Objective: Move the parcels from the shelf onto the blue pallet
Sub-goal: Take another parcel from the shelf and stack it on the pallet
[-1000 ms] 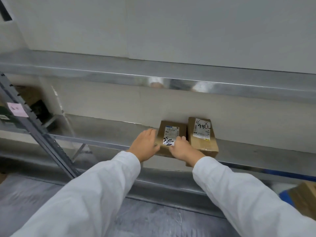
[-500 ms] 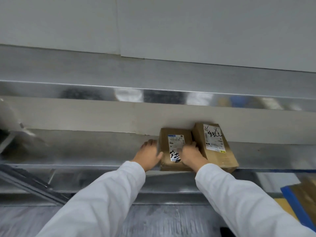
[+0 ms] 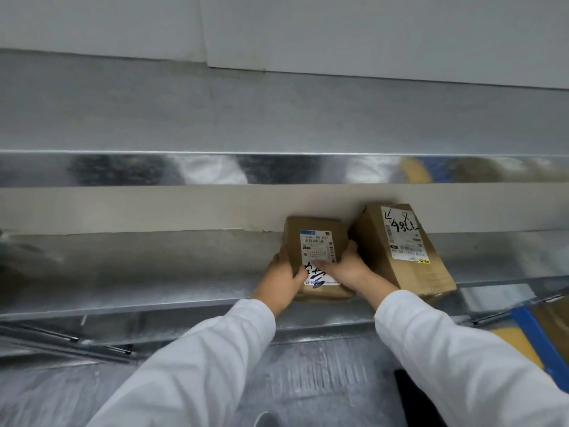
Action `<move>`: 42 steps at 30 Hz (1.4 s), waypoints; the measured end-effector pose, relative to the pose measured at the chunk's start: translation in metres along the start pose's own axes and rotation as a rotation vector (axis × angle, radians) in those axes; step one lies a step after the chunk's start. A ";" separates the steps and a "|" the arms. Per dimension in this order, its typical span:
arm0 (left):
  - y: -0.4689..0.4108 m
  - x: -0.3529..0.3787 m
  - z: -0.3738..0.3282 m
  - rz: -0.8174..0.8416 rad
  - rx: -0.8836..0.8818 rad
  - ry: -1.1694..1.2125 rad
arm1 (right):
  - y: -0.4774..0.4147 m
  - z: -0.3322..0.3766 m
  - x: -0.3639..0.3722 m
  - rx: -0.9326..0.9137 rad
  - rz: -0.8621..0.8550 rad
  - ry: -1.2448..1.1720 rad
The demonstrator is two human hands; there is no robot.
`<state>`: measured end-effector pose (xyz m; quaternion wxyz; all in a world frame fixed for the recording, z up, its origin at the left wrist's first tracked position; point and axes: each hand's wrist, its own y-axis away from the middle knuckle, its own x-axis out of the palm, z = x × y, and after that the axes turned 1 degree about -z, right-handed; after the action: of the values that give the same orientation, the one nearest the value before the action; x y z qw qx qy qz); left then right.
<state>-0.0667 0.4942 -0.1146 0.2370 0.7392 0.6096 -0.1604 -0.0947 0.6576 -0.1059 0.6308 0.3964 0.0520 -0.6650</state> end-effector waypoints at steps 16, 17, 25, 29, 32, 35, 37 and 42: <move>0.104 -0.013 -0.053 -0.337 -0.174 0.005 | 0.109 0.043 -0.037 -0.169 0.077 0.005; 0.115 -0.012 -0.056 -0.360 -0.171 0.014 | 0.116 0.042 -0.039 -0.193 0.080 -0.010; 0.180 0.003 -0.066 -0.350 -0.104 0.008 | 0.168 -0.005 -0.047 -0.216 0.130 -0.128; 0.189 0.016 -0.085 -0.314 -0.046 0.001 | 0.192 -0.022 -0.068 -0.171 0.051 -0.176; 0.190 0.023 -0.100 -0.286 0.019 0.009 | 0.205 -0.023 -0.089 -0.158 -0.017 -0.245; 0.191 0.024 -0.113 -0.254 0.110 0.033 | 0.219 -0.025 -0.105 -0.159 -0.084 -0.269; 0.196 0.026 -0.117 -0.207 0.147 0.030 | 0.235 -0.031 -0.109 -0.133 -0.128 -0.286; 0.216 0.037 -0.118 -0.081 0.237 -0.005 | 0.281 -0.057 -0.110 -0.040 -0.252 -0.323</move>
<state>0.1457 0.5584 -0.0017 0.1426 0.7363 0.6153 -0.2425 0.1667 0.7219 0.0413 0.5506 0.2623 0.0125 -0.7924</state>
